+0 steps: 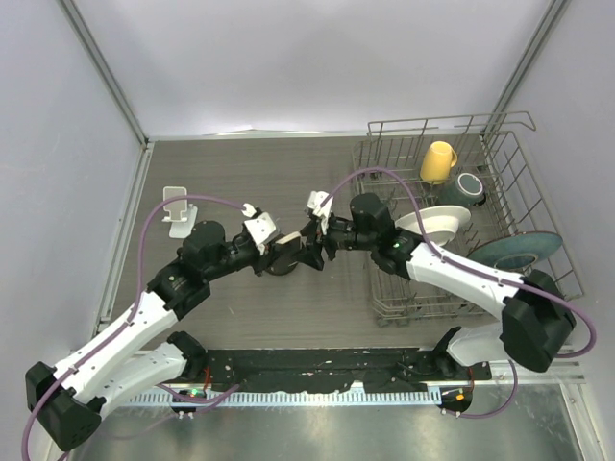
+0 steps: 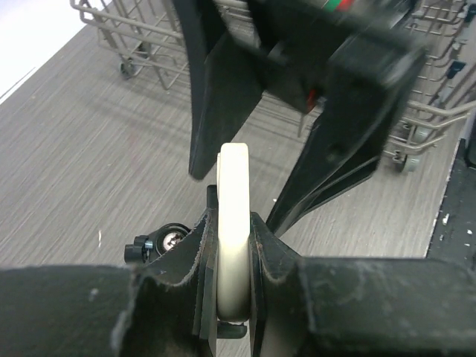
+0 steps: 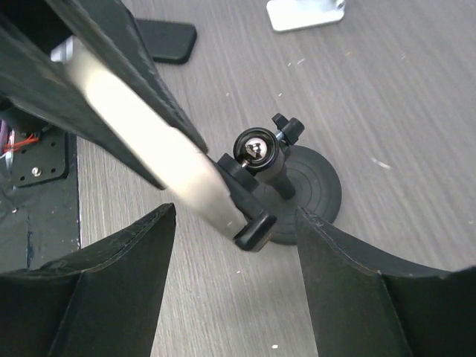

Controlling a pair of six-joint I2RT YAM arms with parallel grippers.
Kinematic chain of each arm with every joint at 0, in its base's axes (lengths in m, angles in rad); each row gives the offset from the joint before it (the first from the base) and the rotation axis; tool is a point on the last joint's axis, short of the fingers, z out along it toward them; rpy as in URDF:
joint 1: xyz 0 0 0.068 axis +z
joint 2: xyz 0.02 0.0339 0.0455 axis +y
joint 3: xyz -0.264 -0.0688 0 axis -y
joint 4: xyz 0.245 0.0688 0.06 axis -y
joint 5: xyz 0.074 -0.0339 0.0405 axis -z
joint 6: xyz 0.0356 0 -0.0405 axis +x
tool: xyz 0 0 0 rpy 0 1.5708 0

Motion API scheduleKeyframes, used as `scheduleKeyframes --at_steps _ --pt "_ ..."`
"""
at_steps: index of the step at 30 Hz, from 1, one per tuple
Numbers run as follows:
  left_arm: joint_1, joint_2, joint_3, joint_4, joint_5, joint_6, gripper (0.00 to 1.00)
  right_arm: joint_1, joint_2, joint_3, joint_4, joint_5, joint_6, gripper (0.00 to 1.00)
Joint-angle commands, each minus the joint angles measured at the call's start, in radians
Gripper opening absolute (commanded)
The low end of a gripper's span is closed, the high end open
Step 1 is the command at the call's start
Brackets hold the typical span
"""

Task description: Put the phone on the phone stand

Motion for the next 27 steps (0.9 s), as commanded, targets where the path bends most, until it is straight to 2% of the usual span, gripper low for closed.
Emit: scheduleKeyframes --at_steps 1,8,14,17,18,21,27 --pt "0.001 -0.004 0.069 0.014 0.108 0.010 0.00 0.001 0.064 0.048 0.039 -0.074 -0.016 0.69" --pt "0.002 0.030 0.098 0.017 0.174 0.014 0.00 0.001 0.078 0.030 0.121 -0.126 0.027 0.56" --pt "0.012 0.084 0.121 0.056 0.242 -0.006 0.00 0.001 0.078 0.010 0.149 -0.140 0.045 0.40" --pt "0.015 0.108 0.139 0.072 0.276 -0.013 0.00 0.001 0.067 -0.004 0.176 -0.156 0.064 0.28" --pt "0.016 0.127 0.144 0.073 0.291 -0.015 0.00 0.001 0.064 -0.012 0.184 -0.163 0.068 0.17" --pt "0.018 0.150 0.159 0.087 0.316 -0.023 0.00 -0.001 0.044 -0.035 0.227 -0.166 0.105 0.00" --pt "0.044 0.148 0.145 0.153 0.371 -0.079 0.00 -0.028 -0.052 -0.087 0.264 -0.168 0.142 0.00"
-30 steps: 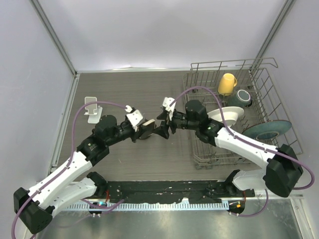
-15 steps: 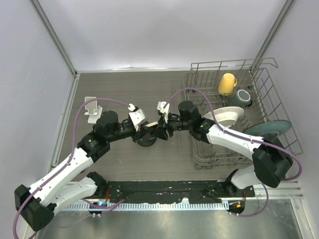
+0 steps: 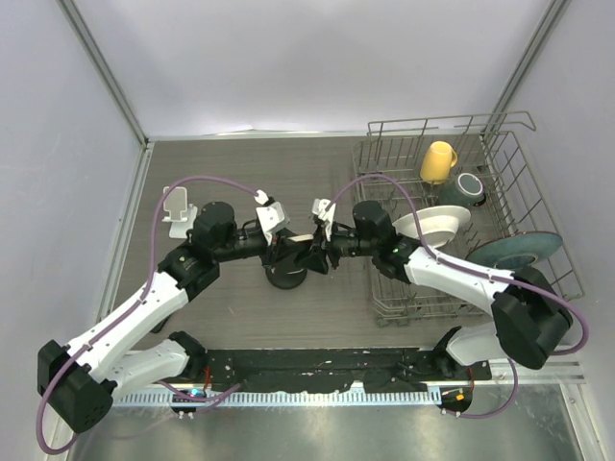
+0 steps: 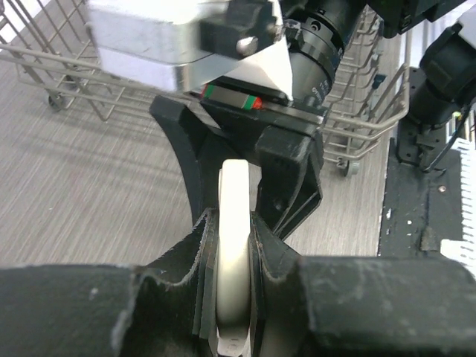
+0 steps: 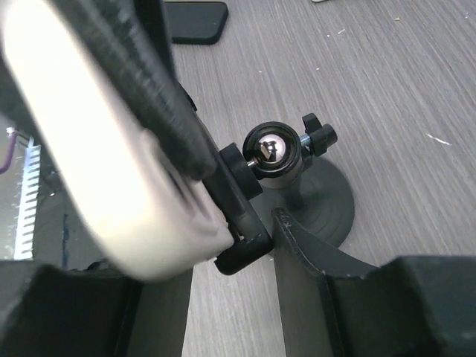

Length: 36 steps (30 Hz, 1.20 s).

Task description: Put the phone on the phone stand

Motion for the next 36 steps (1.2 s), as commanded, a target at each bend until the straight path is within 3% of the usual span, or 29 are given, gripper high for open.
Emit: scheduleKeyframes --at_steps 1,2,5,11,15,24,30,33,35,36 --pt "0.014 -0.009 0.037 0.147 0.134 -0.083 0.00 -0.008 -0.137 -0.015 0.165 -0.031 0.066 0.04" --pt "0.021 -0.011 0.037 0.148 0.157 -0.096 0.00 -0.019 -0.158 -0.030 0.162 -0.028 0.067 0.23" --pt "0.022 -0.014 0.041 0.145 0.194 -0.105 0.00 -0.025 -0.211 -0.041 0.133 -0.017 0.058 0.47" --pt "0.024 0.000 0.052 0.160 0.240 -0.117 0.00 -0.030 -0.225 -0.047 0.146 -0.051 0.072 0.57" --pt "0.025 -0.001 0.055 0.198 0.257 -0.157 0.00 -0.031 -0.179 -0.026 0.148 -0.087 0.076 0.57" --pt "0.030 -0.018 0.067 0.297 0.239 -0.217 0.00 -0.028 -0.145 -0.018 0.156 -0.144 0.076 0.51" --pt "0.031 -0.017 0.072 0.343 0.240 -0.252 0.00 -0.018 -0.126 -0.010 0.183 -0.170 0.115 0.40" --pt "0.031 -0.005 0.078 0.370 0.237 -0.272 0.00 -0.013 -0.122 -0.014 0.220 -0.161 0.141 0.25" --pt "0.031 0.003 0.083 0.390 0.230 -0.298 0.00 -0.013 -0.125 -0.014 0.234 -0.134 0.159 0.05" --pt "0.031 0.002 0.083 0.398 0.220 -0.313 0.00 -0.015 -0.129 -0.011 0.241 -0.120 0.184 0.00"
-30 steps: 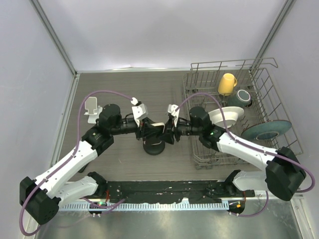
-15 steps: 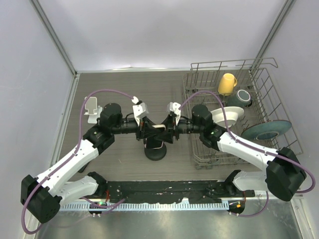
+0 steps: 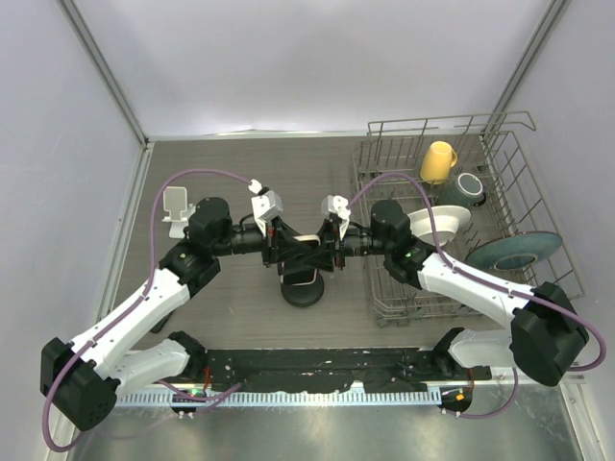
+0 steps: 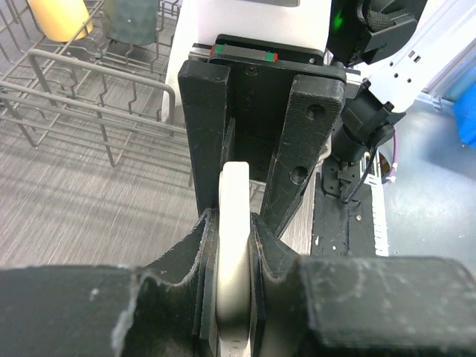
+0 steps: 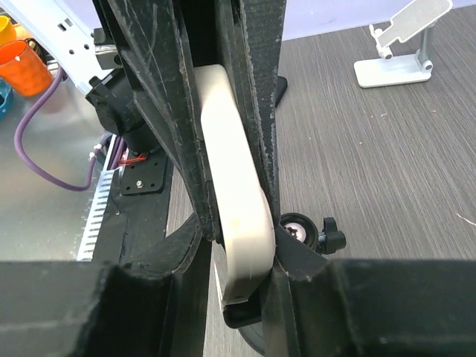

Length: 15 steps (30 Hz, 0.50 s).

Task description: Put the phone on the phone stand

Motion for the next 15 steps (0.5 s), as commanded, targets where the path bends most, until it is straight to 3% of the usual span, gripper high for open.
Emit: scheduleKeyframes --at_steps 1,2,4,5,7,8,11,15 --pt "-0.009 -0.023 0.083 0.265 0.006 -0.082 0.00 0.006 -0.001 0.040 0.111 0.076 0.096 0.00" --pt "-0.007 -0.026 0.090 0.259 -0.043 -0.124 0.02 0.008 -0.006 0.036 0.126 0.116 0.115 0.00" --pt "-0.009 -0.037 0.095 0.242 -0.097 -0.158 0.20 0.004 -0.023 0.016 0.200 0.162 0.188 0.00" --pt "-0.009 -0.051 0.100 0.223 -0.121 -0.177 0.36 0.003 -0.029 0.013 0.214 0.196 0.207 0.00" --pt "-0.009 -0.065 0.103 0.185 -0.201 -0.224 0.50 0.001 -0.033 0.019 0.232 0.219 0.259 0.00" --pt "-0.009 -0.086 0.101 0.171 -0.223 -0.233 0.77 0.001 -0.036 0.020 0.240 0.221 0.274 0.00" --pt "-0.009 -0.132 0.087 0.138 -0.287 -0.265 0.98 0.000 -0.052 0.007 0.287 0.266 0.327 0.00" --pt "-0.009 -0.241 0.072 0.061 -0.437 -0.274 1.00 -0.011 -0.066 0.005 0.301 0.303 0.367 0.00"
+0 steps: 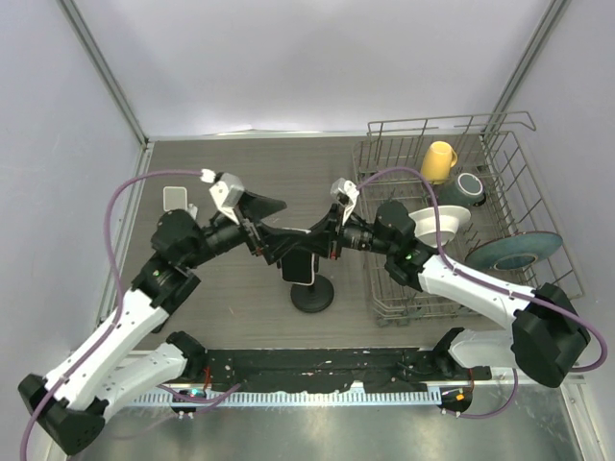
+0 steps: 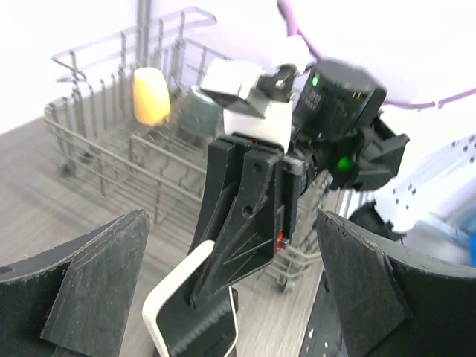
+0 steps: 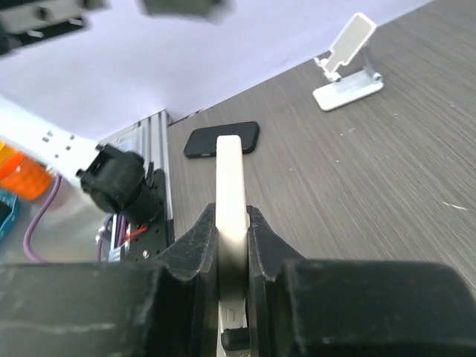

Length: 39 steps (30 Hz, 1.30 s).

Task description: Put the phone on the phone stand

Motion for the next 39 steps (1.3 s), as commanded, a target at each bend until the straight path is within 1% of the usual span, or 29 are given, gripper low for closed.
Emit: scheduleKeyframes --at_steps 1,3,4,6,7,8,9,10,11,13,15,16,17,18,21,23,27,28,31,33,35,36,38,39 --pt "0.000 -0.111 0.027 -0.038 -0.188 -0.047 1.00 -0.015 -0.058 0.018 0.152 0.104 0.086 0.00" --pt "0.000 -0.126 0.023 -0.087 -0.193 -0.043 1.00 -0.017 -0.064 0.015 0.160 0.109 0.090 0.00" --pt "0.000 -0.135 0.021 -0.139 -0.195 -0.050 0.97 -0.018 -0.067 0.005 0.172 0.110 0.096 0.00" --pt "0.000 -0.151 -0.022 -0.158 -0.184 -0.094 0.93 -0.038 -0.067 0.003 0.200 0.107 0.136 0.00" --pt "0.000 -0.175 -0.041 -0.171 -0.185 -0.109 0.88 -0.047 -0.067 0.001 0.215 0.097 0.159 0.00" --pt "0.000 -0.188 -0.090 -0.170 -0.196 -0.153 0.87 -0.055 -0.065 0.000 0.227 0.091 0.178 0.00" --pt "0.000 -0.206 -0.124 -0.158 -0.204 -0.181 0.87 -0.067 -0.065 0.000 0.243 0.086 0.199 0.00" --pt "0.000 -0.235 -0.159 -0.112 -0.218 -0.216 0.87 -0.070 -0.064 0.003 0.238 0.083 0.201 0.00" --pt "0.000 -0.249 -0.225 -0.106 -0.228 -0.255 0.88 -0.073 -0.061 0.003 0.237 0.080 0.204 0.00" --pt "0.000 -0.261 -0.270 -0.061 -0.274 -0.332 0.93 -0.092 -0.053 -0.005 0.249 0.066 0.215 0.00" --pt "0.000 -0.261 -0.338 -0.012 -0.273 -0.396 0.95 -0.106 -0.042 -0.014 0.302 0.025 0.236 0.00" --pt "0.000 -0.252 -0.357 0.047 -0.255 -0.407 0.95 -0.115 -0.036 -0.017 0.312 0.015 0.248 0.00" --pt "0.000 -0.231 -0.387 0.069 -0.241 -0.415 0.95 -0.116 -0.027 -0.012 0.310 0.003 0.250 0.00" --pt "0.000 -0.217 -0.393 0.083 -0.216 -0.406 0.94 -0.116 -0.024 -0.011 0.312 -0.012 0.248 0.00" --pt "-0.017 -0.159 -0.398 0.109 -0.225 -0.375 0.90 -0.116 -0.025 -0.014 0.312 -0.023 0.242 0.00" --pt "-0.034 -0.131 -0.411 0.147 -0.254 -0.363 0.86 -0.116 -0.024 -0.011 0.304 -0.026 0.232 0.00" --pt "-0.046 -0.032 -0.453 0.265 -0.239 -0.375 0.79 -0.116 -0.019 -0.012 0.307 -0.037 0.227 0.00" --pt "-0.051 -0.016 -0.470 0.320 -0.218 -0.376 0.71 -0.118 -0.016 -0.014 0.310 -0.047 0.225 0.00" --pt "-0.058 0.041 -0.477 0.396 -0.169 -0.378 0.68 -0.118 -0.015 -0.015 0.316 -0.058 0.222 0.00" --pt "-0.070 0.047 -0.490 0.452 -0.136 -0.372 0.67 -0.118 -0.015 -0.018 0.324 -0.069 0.216 0.00" --pt "-0.080 0.035 -0.505 0.473 -0.115 -0.364 0.58 -0.118 -0.015 -0.020 0.327 -0.077 0.216 0.00" --pt "-0.083 0.027 -0.510 0.479 -0.113 -0.361 0.51 -0.119 -0.012 -0.020 0.326 -0.078 0.213 0.00" --pt "-0.084 0.000 -0.531 0.479 -0.127 -0.358 0.44 -0.119 -0.007 -0.020 0.329 -0.080 0.212 0.00" --pt "-0.084 -0.013 -0.539 0.473 -0.138 -0.355 0.38 -0.121 -0.004 -0.022 0.330 -0.080 0.213 0.00"
